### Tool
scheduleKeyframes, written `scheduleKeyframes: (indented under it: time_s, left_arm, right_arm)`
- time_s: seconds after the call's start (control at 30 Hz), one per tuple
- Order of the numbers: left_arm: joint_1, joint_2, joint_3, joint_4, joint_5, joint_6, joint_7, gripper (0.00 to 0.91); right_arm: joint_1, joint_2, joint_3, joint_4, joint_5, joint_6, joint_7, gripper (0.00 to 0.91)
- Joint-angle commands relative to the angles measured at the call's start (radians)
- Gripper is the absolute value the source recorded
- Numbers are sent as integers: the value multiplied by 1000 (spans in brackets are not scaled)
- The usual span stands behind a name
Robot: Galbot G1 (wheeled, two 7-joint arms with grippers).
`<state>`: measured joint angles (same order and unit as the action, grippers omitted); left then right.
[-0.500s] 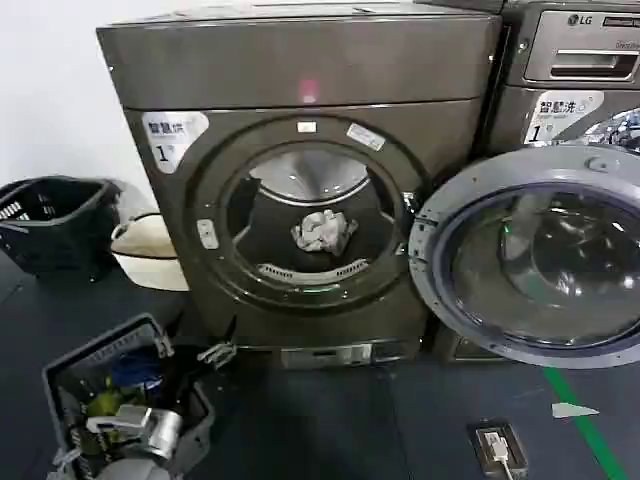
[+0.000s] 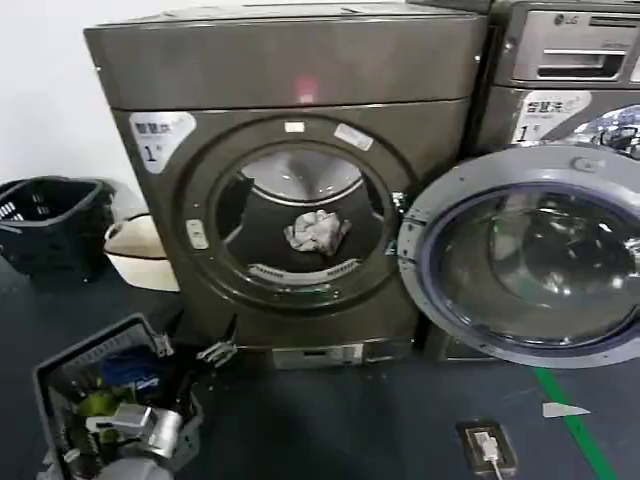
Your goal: Grasp the clothes from the dryer.
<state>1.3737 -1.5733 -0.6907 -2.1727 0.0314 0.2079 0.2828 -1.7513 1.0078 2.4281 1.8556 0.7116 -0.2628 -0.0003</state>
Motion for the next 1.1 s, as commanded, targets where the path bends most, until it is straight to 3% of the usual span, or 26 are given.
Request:
scheduleKeyframes:
  time_s: [0.03, 1.1]
  left_arm:
    - [4, -5, 2, -8, -2, 14, 2, 907]
    - [1, -8, -24, -9, 3, 9, 1, 907]
  right_arm:
    - [1, 0, 2, -4, 1, 2, -5, 907]
    - [8, -9, 0, -13, 22, 16, -10, 907]
